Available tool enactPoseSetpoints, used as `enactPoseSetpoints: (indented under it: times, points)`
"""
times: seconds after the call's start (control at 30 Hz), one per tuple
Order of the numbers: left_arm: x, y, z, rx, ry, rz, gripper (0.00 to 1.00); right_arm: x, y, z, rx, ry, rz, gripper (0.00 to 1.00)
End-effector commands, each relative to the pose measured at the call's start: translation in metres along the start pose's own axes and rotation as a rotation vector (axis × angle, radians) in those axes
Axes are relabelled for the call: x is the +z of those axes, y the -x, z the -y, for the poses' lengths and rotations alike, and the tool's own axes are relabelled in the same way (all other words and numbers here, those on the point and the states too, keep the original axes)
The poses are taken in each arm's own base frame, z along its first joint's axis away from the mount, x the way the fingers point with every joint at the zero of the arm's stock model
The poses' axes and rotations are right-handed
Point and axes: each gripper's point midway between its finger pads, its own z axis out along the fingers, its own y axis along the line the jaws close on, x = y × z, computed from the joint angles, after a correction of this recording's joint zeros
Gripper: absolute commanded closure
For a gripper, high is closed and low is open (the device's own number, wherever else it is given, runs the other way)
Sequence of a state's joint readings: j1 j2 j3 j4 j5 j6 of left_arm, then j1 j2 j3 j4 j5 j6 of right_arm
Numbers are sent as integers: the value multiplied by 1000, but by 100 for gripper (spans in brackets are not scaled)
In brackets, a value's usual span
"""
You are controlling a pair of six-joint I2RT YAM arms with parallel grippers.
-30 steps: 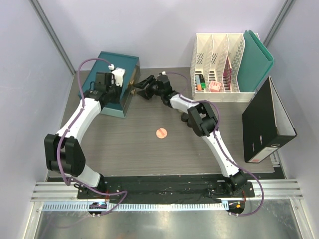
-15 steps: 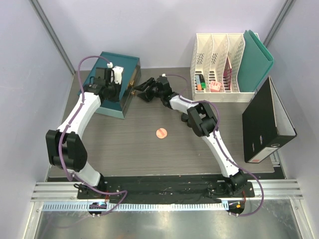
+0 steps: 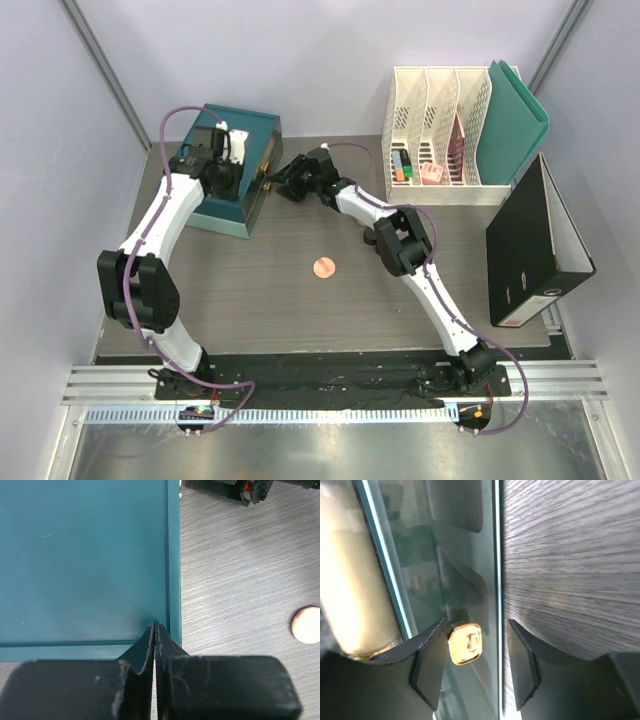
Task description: Organize the makeup
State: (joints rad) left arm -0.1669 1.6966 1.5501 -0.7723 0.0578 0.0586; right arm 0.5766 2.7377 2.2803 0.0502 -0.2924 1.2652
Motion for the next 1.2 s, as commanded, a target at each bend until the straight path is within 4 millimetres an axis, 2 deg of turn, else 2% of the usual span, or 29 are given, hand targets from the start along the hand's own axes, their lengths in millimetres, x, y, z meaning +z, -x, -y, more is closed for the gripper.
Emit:
enactPoseSetpoints:
  times: [0.0, 0.2, 0.4, 0.43, 0.5, 0.67, 0.7, 0.73, 0.77, 0.8, 0.83, 0.87, 0.9, 1.0, 1.17]
  points:
    - [16, -106, 2, -37, -23, -390, 100, -3, 5, -2, -118, -82, 42, 50]
    - [18, -104, 4, -46, -26, -385, 100, -16, -6, 21, -205, -220, 18, 66]
    - [20, -105, 5, -48, -29, -387, 100, -26, -3, 22, -337, -286, 37, 81]
    - [20, -105, 5, -48, -29, -389, 100, -28, 4, 19, -382, -292, 52, 82]
    - [20, -106, 5, -48, -30, -390, 100, -33, 7, 24, -420, -333, 48, 82]
    - [21, -110, 5, -44, -29, -401, 100, -53, 23, 22, -531, -399, 60, 83]
    - [22, -110, 5, -47, -30, -403, 100, -58, 22, 25, -539, -419, 49, 83]
    - [22, -110, 5, -46, -32, -401, 100, -63, 30, 34, -545, -458, 68, 83]
    - [23, -111, 5, -48, -32, -402, 100, -70, 32, 26, -559, -453, 70, 83]
    - [23, -111, 6, -50, -36, -403, 100, -75, 30, 40, -554, -487, 51, 83]
    - [24, -111, 6, -50, -35, -401, 100, -79, 32, 42, -556, -495, 46, 83]
    - [24, -111, 6, -48, -35, -401, 100, -85, 34, 36, -573, -490, 46, 83]
    - [24, -111, 5, -47, -32, -398, 100, -89, 31, 48, -573, -515, 24, 83]
    - [25, -109, 6, -51, -33, -392, 100, -104, 39, 59, -558, -548, 16, 83]
    - [26, -111, 6, -48, -36, -396, 100, -128, 48, 64, -580, -595, 13, 83]
